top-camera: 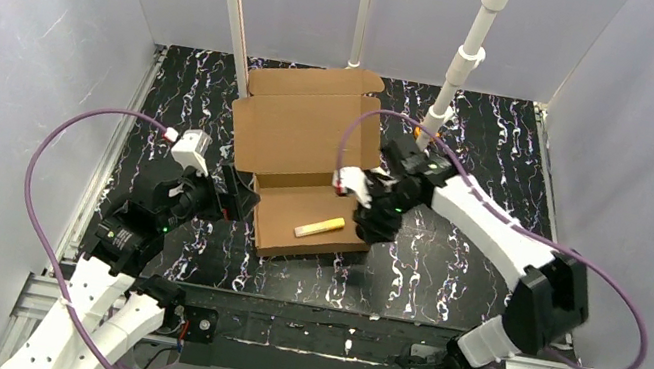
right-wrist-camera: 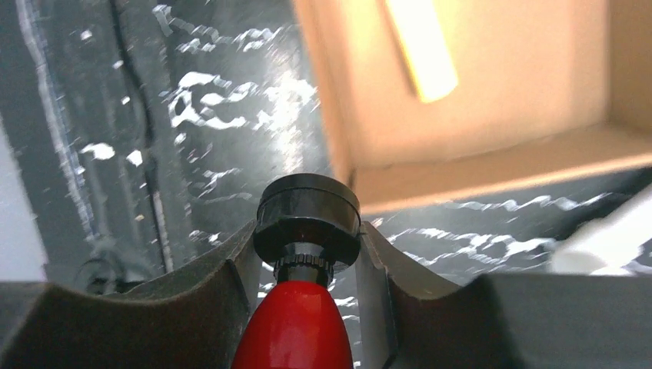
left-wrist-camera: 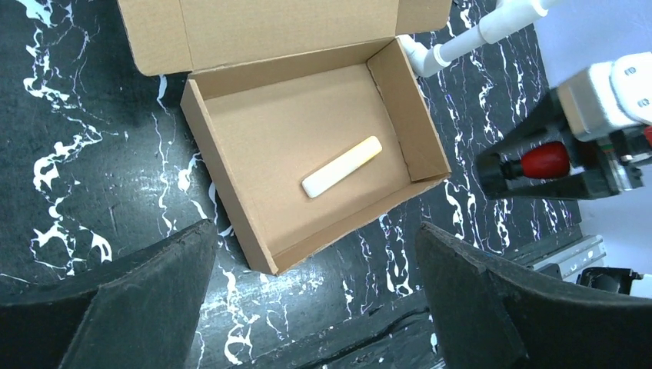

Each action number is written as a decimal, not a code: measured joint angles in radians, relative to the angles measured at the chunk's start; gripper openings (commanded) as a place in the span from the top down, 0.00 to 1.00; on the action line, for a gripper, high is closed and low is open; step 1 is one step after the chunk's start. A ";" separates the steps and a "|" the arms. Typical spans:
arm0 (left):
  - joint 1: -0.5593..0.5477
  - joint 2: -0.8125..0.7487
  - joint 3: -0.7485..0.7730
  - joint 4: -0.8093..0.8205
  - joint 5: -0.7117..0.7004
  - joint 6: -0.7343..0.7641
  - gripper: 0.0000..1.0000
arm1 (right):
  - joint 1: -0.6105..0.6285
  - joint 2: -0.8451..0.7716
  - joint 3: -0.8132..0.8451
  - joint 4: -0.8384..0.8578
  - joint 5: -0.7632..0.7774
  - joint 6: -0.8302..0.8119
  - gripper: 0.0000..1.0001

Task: Fold the paper box

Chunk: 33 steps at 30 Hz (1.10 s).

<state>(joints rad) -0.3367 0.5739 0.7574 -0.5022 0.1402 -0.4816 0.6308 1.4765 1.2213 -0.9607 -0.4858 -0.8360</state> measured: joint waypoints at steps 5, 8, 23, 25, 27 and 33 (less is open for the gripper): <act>0.000 -0.002 -0.029 0.000 -0.006 -0.034 0.01 | 0.164 0.225 0.244 0.056 0.196 0.103 0.77; 0.000 -0.009 -0.042 -0.006 -0.018 -0.048 0.01 | 0.226 0.377 0.376 0.099 0.285 0.154 0.76; 0.000 -0.237 -0.064 -0.065 -0.175 -0.043 0.01 | 0.286 0.652 0.538 0.313 0.183 0.347 0.42; 0.000 -0.245 -0.065 -0.068 -0.191 -0.045 0.01 | 0.286 0.652 0.520 0.372 0.156 0.369 0.38; 0.000 -0.245 -0.065 -0.069 -0.203 -0.047 0.01 | 0.286 0.649 0.488 0.437 0.132 0.387 0.36; 0.000 -0.244 -0.065 -0.077 -0.213 -0.054 0.01 | 0.286 0.645 0.430 0.557 0.088 0.419 0.35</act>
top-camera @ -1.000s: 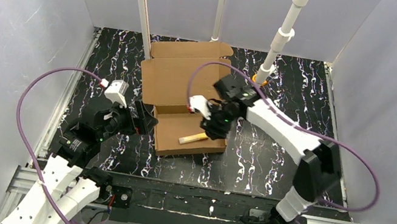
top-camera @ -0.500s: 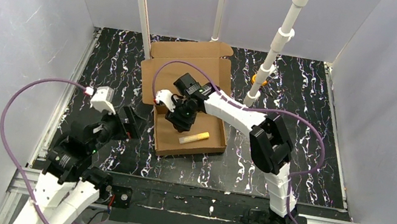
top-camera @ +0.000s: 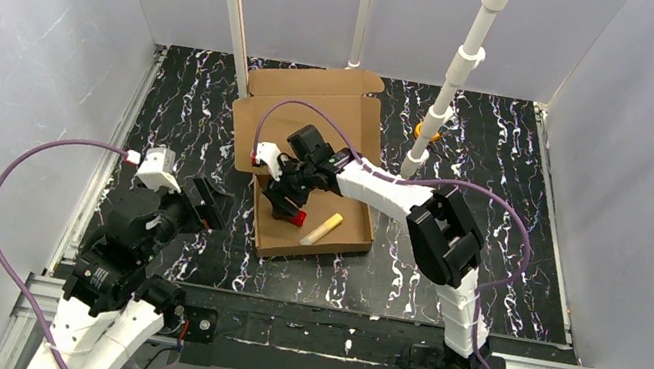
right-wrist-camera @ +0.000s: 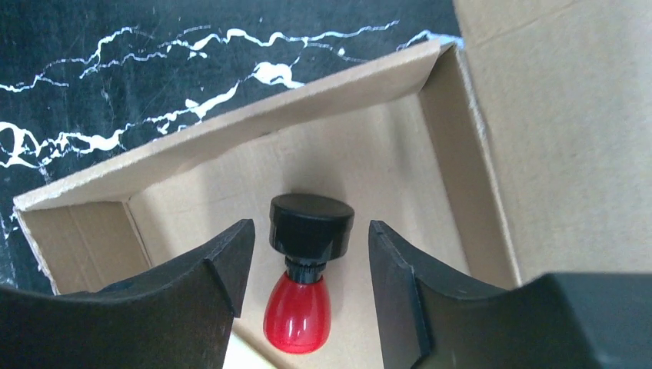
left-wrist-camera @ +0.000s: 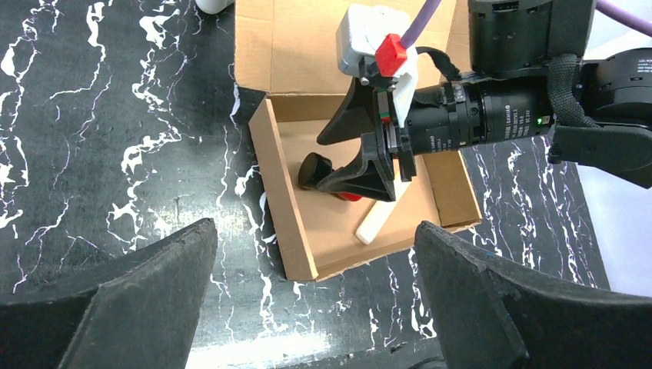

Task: Fold the paper box

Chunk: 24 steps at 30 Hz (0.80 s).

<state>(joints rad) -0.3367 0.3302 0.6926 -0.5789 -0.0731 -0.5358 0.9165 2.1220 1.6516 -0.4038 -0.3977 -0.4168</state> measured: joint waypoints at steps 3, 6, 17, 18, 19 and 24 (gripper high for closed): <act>0.000 0.000 0.000 -0.009 -0.005 0.000 0.01 | 0.000 0.000 -0.005 0.037 0.005 -0.001 0.32; 0.000 0.000 0.000 -0.018 -0.011 -0.001 0.01 | -0.001 -0.009 -0.013 0.038 0.018 -0.013 0.32; 0.000 0.153 0.013 0.046 0.017 -0.016 0.01 | -0.007 -0.350 -0.035 -0.340 -0.141 -0.372 0.22; 0.000 0.192 0.018 0.059 0.018 -0.010 0.01 | -0.007 -0.389 -0.067 -0.354 -0.146 -0.400 0.22; 0.000 0.225 0.024 0.069 0.018 -0.003 0.01 | -0.007 -0.445 -0.124 -0.379 -0.153 -0.441 0.22; 0.029 0.393 0.050 0.203 0.019 0.042 0.01 | -0.047 -0.580 -0.359 -0.494 -0.227 -0.612 0.17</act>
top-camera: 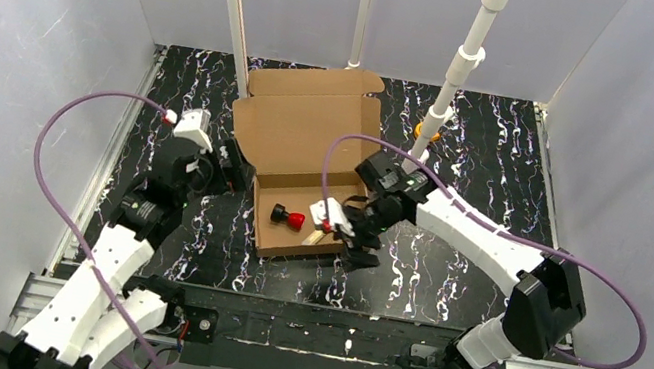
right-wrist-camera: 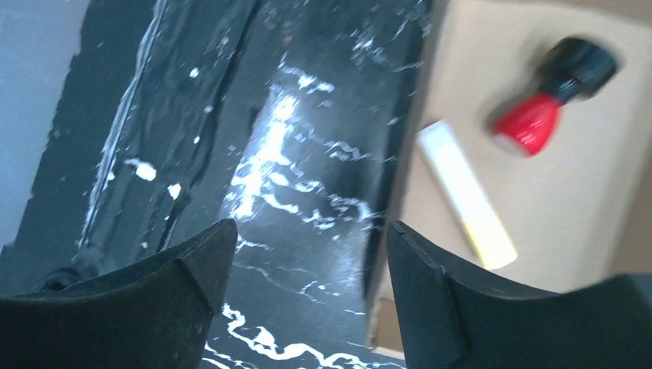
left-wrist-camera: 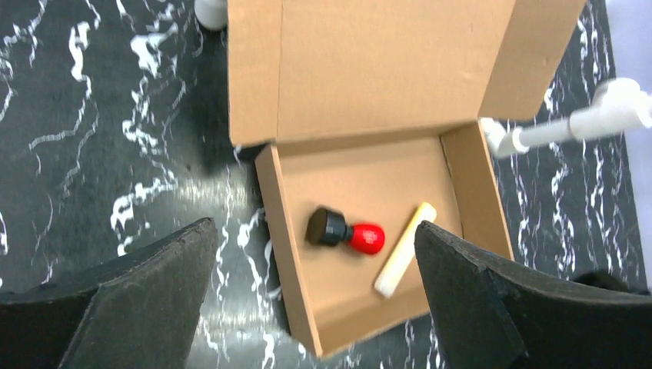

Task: Fold the paper box

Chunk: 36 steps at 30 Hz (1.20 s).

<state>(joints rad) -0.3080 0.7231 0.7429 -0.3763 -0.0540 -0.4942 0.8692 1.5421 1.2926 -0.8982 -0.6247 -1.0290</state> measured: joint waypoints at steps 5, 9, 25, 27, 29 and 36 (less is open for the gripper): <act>0.113 0.144 0.030 0.179 0.068 0.002 0.01 | -0.175 -0.035 -0.191 -0.038 -0.138 -0.162 0.04; 0.221 0.235 0.057 0.285 0.167 -0.016 0.01 | -0.224 -0.082 -0.308 -0.004 -0.180 -0.199 0.02; 0.420 0.680 0.200 0.532 0.555 -0.019 0.37 | -0.242 -0.103 -0.405 0.111 -0.201 -0.229 0.02; 0.424 0.718 0.212 0.558 0.583 -0.015 0.44 | -0.245 -0.103 -0.406 0.114 -0.201 -0.232 0.02; 0.425 0.750 0.216 0.581 0.606 -0.014 0.57 | -0.248 -0.103 -0.406 0.116 -0.201 -0.232 0.02; 0.425 0.815 0.216 0.623 0.679 -0.011 0.80 | -0.254 -0.099 -0.406 0.116 -0.201 -0.233 0.02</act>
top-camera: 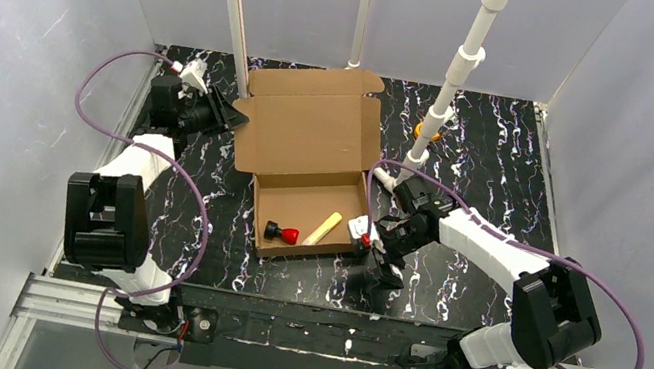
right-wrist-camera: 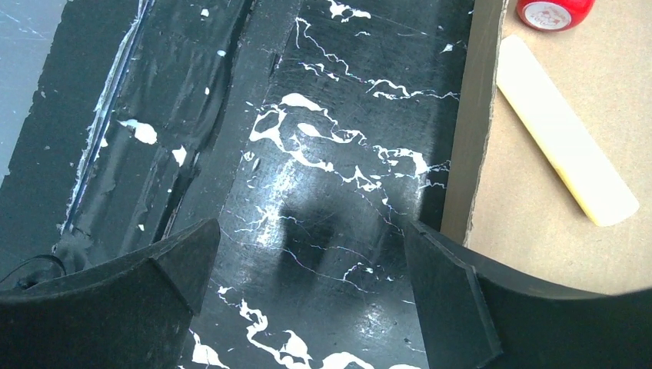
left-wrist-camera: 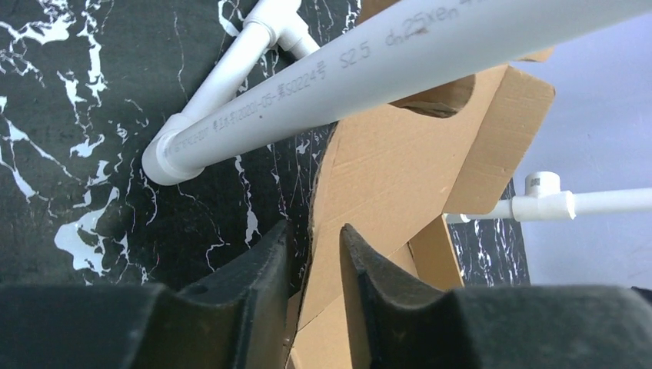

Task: Fold the paper box

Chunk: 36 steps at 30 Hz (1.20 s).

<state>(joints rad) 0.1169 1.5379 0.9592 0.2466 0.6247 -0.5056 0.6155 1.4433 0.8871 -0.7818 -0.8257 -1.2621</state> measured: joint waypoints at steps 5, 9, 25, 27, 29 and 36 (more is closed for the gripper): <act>0.000 0.003 0.001 0.021 0.038 0.019 1.00 | 0.000 0.005 0.000 0.000 0.000 -0.001 0.02; 0.000 -0.006 -0.007 0.031 0.050 0.065 1.00 | 0.000 0.005 0.000 -0.002 -0.001 -0.003 0.02; -0.005 -0.399 -0.274 0.110 0.044 0.289 1.00 | -0.034 0.025 0.244 -0.257 -0.028 -0.084 0.02; -0.007 -0.437 -0.311 0.132 0.038 0.310 1.00 | -0.044 0.053 0.370 -0.336 -0.035 -0.100 0.02; -0.012 -0.472 -0.344 0.149 0.035 0.328 1.00 | -0.051 0.092 0.532 -0.426 -0.039 -0.104 0.02; -0.031 -0.551 -0.404 0.190 0.022 0.365 1.00 | -0.057 0.249 1.122 -0.523 -0.032 0.057 0.02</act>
<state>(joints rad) 0.0864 0.9871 0.5552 0.4366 0.6464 -0.1406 0.5583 1.6924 2.0090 -1.3045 -0.8574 -1.2053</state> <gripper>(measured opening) 0.015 0.983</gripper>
